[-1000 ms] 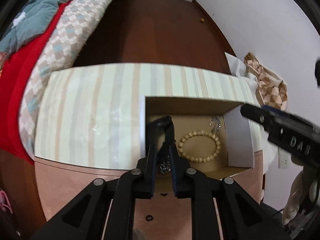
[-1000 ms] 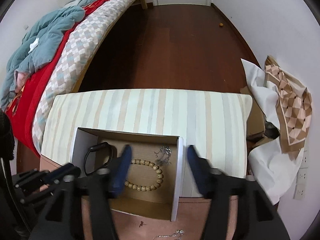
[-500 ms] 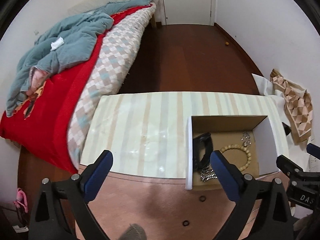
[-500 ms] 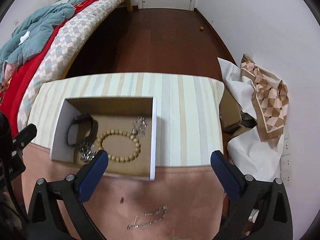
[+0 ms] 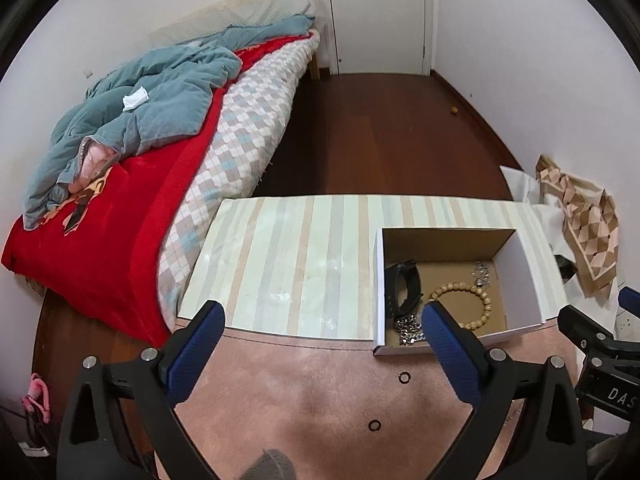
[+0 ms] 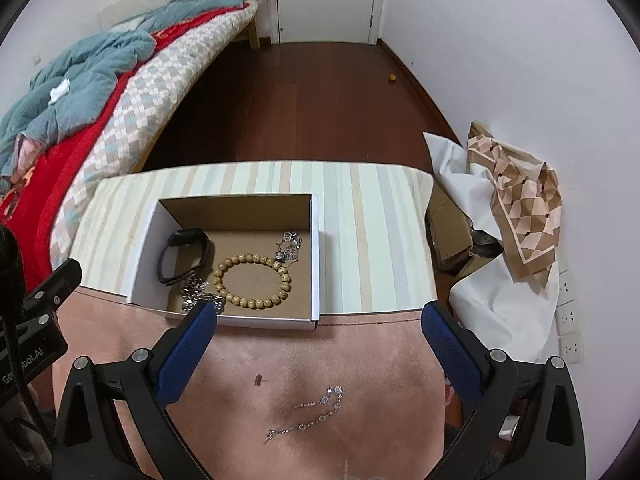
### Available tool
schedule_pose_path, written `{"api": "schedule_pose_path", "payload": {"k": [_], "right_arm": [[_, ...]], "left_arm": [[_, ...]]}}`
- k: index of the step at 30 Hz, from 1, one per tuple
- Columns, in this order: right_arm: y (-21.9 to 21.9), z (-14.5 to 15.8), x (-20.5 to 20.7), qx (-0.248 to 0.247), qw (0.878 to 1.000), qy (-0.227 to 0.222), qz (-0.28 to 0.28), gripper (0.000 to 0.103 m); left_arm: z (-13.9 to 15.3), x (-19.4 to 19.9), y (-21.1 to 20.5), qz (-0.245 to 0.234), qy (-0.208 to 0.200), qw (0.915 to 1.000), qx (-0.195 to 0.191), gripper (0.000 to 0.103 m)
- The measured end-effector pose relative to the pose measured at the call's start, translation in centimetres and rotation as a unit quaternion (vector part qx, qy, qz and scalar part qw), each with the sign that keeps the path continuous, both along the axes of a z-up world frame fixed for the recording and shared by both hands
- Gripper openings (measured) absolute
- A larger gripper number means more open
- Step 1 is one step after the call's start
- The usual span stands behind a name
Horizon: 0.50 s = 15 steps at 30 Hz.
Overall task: Organize jewelry
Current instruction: 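Withdraw both tools from the box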
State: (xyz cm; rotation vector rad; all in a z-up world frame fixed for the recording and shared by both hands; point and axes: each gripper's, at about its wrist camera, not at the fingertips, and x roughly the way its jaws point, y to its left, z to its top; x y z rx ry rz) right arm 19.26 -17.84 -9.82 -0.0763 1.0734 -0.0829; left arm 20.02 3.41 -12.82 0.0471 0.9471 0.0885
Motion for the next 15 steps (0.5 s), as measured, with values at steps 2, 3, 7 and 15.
{"api": "schedule_pose_path", "payload": {"k": [2,3,7,15], "right_arm": [[0.0,0.8,-0.6,0.002,1.0,-0.008,-0.001,0.103],[0.1,1.4,-1.2,0.004,1.0,-0.014,0.0,0.103],[0.8,3.1,-3.0,0.0,0.999,-0.031,0.005,0.103],[1.5,6.8,-6.7,-0.006,0.997,-0.072,0.006,0.103]], "left_arm": [[0.7,-0.7,0.0,-0.001,-0.008,1.0,0.001,0.1],[1.2,-1.3,-0.1,-0.003,-0.014,0.9999,0.001,0.1],[2.5,-3.0,-0.1,-0.006,-0.028,0.9996,-0.007,0.1],[5.6,-6.3,-0.1,-0.011,-0.058,0.9982,-0.006,0.1]]}}
